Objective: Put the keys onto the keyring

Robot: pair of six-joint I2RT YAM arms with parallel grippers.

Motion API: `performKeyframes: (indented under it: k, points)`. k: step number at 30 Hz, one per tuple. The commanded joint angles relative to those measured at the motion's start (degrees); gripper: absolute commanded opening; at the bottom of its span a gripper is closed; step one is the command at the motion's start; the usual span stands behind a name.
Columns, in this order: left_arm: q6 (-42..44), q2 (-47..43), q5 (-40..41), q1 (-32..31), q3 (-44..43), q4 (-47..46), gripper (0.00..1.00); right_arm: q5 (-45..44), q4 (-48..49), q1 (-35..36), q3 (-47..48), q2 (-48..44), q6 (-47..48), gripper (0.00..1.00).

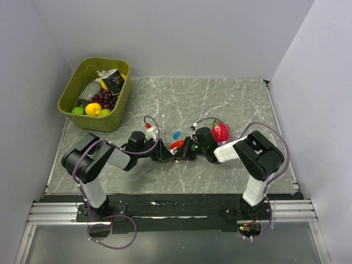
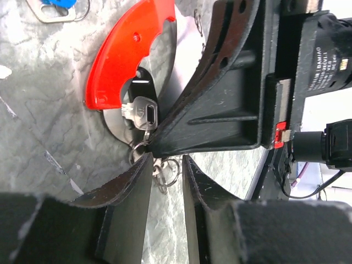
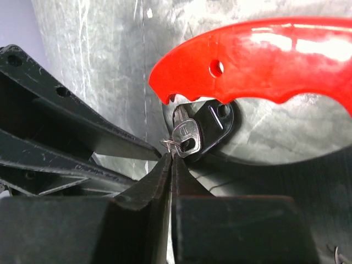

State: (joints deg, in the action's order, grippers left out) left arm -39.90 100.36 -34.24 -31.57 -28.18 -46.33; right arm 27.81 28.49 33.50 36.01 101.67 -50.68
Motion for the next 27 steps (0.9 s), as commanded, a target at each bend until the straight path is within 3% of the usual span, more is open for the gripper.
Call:
performKeyframes:
  k: [1, 4, 12, 18, 27]
  points:
    - [-0.09, -1.04, -0.92, -0.07, 0.41, -3.87, 0.34, -1.36, -0.46, -0.27, 0.29, 3.36, 1.11, 0.04]
    - [0.44, -1.57, -0.30, 0.02, 0.41, -2.90, 0.34, -0.83, 0.86, -0.27, -0.06, 3.54, 1.10, 0.00]
    - [1.49, -9.03, 0.49, 3.27, 2.52, -0.61, 0.34, -0.39, 4.81, -0.27, -2.52, 0.55, 2.68, 0.00]
    - [5.00, -18.35, 1.28, 6.26, 1.65, 8.78, 0.36, 0.31, 9.12, -0.19, -4.98, -4.28, 5.23, 0.00]
    - [7.73, -22.31, -3.90, 7.05, 0.76, 10.73, 0.34, 2.51, 17.65, -0.27, -8.06, -9.03, 6.55, 0.00]
